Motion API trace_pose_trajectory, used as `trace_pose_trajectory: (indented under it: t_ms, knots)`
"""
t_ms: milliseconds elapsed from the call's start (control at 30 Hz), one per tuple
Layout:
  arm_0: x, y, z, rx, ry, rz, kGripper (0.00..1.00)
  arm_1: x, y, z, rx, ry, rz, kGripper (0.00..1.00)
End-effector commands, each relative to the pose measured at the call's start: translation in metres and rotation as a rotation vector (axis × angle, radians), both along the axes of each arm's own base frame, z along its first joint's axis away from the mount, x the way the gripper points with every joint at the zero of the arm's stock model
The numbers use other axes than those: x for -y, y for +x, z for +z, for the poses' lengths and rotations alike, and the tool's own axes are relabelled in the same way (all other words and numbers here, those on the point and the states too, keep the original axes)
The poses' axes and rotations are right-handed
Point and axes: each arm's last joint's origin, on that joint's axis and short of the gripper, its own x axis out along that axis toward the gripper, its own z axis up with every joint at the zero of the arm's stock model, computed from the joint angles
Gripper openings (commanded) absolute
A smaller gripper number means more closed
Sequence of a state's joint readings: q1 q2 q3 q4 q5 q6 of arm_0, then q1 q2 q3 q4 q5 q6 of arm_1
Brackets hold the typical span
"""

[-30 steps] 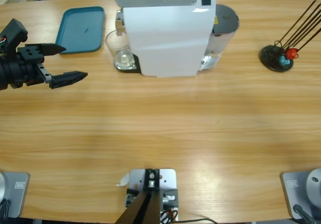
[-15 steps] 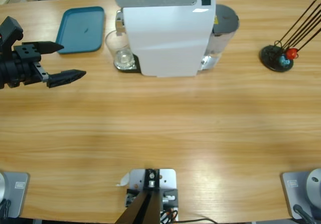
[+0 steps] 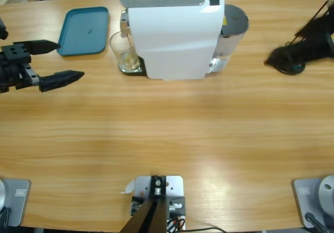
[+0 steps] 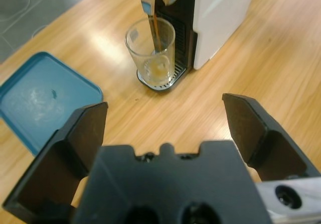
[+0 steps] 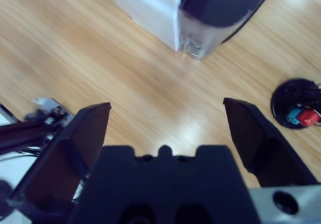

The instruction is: Pour coffee

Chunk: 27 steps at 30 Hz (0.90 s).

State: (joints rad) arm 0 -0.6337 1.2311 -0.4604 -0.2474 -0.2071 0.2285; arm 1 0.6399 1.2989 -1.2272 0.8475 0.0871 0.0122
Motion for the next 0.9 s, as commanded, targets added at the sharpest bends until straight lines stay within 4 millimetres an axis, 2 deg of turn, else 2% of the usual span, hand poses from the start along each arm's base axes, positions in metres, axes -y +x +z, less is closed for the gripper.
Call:
trace_pose_trajectory:
  t_ms: [33, 233, 533, 900]
  knots:
    - [-0.006, -0.01, -0.006, -0.021, 0.005, -0.011, 1.0, 0.036, -0.053, -0.053, 0.119, 0.081, 0.07, 1.0]
    - [-0.007, -0.011, -0.001, 0.002, -0.012, -0.012, 1.0, 0.026, -0.035, -0.066, 0.083, 0.024, 0.045, 1.0]
    - [-0.008, -0.013, 0.005, 0.02, -0.026, -0.009, 1.0, 0.032, -0.044, -0.06, 0.102, 0.038, 0.043, 1.0]
    - [-0.011, -0.014, 0.003, 0.013, -0.022, 0.002, 1.0, 0.03, -0.04, -0.06, 0.079, 0.024, 0.036, 1.0]
